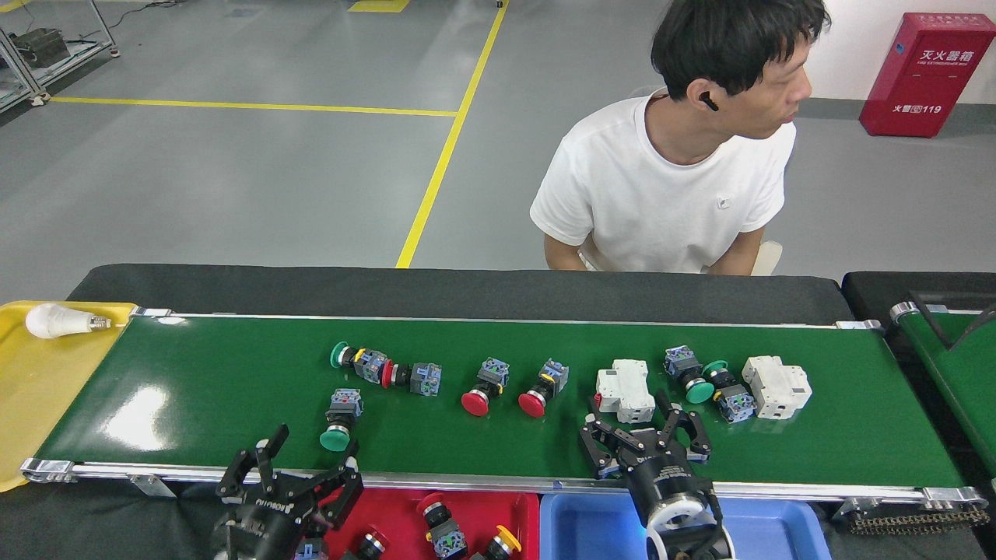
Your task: Pick switch part from conveyor to tray
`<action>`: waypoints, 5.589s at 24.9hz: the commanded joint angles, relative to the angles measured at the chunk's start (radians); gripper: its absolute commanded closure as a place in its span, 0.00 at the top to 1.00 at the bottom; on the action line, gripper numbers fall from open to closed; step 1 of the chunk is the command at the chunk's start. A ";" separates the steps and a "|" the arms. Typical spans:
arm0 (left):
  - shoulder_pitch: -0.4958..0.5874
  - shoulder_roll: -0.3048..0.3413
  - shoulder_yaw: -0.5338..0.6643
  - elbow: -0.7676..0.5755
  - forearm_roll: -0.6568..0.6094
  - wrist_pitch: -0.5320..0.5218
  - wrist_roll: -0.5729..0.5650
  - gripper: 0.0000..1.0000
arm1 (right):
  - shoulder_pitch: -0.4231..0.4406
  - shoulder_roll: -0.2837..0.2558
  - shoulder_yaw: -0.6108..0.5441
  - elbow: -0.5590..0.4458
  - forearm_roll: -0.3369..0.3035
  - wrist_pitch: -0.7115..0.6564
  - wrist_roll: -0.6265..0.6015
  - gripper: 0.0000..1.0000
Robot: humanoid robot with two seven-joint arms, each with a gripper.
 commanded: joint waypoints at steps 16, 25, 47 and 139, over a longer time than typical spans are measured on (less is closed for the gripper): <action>-0.104 0.082 -0.002 0.200 0.001 0.000 0.031 0.04 | 0.053 -0.117 0.008 -0.180 -0.169 -0.458 -0.001 0.21; 0.159 0.093 0.021 -0.150 0.123 -0.065 0.054 0.03 | 0.363 -0.338 -0.237 -0.350 -0.436 -0.899 -0.002 0.27; 0.262 -0.002 0.133 -0.265 0.117 0.016 0.021 1.00 | 0.392 -0.109 -0.528 -0.382 -0.447 -0.899 0.119 0.93; 0.051 0.120 -0.024 0.017 0.086 -0.033 0.117 1.00 | -0.139 -0.215 0.214 -0.227 -0.431 -0.526 0.057 0.05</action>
